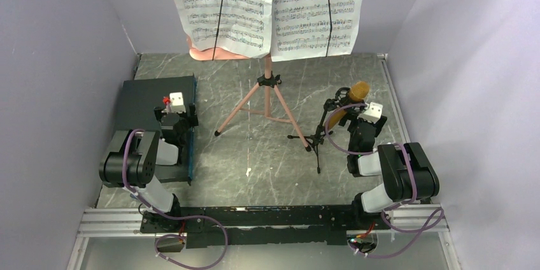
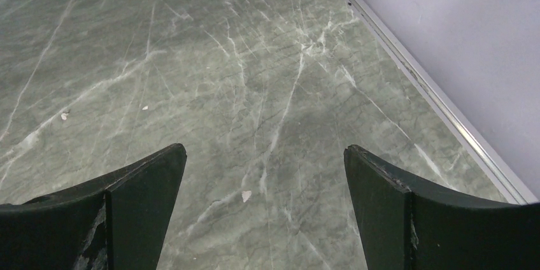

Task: Set up the instrument practice props

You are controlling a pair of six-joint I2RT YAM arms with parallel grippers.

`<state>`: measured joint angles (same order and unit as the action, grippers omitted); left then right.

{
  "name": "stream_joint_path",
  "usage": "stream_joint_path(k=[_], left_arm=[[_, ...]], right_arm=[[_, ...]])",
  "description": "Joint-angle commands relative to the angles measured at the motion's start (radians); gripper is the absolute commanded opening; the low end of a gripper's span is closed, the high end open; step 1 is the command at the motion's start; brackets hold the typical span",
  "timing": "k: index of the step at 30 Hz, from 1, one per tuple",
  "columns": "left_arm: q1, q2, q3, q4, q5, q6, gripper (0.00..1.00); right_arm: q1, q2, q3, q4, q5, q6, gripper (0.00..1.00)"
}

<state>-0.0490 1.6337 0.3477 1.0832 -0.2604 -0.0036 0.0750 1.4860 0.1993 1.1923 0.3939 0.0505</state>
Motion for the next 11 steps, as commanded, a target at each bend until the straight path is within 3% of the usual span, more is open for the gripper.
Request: stream_joint_path(k=[1, 11], left_arm=[[0.011, 0.006, 0.011, -0.042, -0.041, 0.010, 0.94], [0.013, 0.006, 0.011, -0.045, -0.038, 0.010, 0.94]], right_arm=[[0.005, 0.002, 0.020, 0.002, 0.011, -0.019, 1.00], [0.006, 0.000, 0.011, 0.020, 0.010, -0.023, 1.00]])
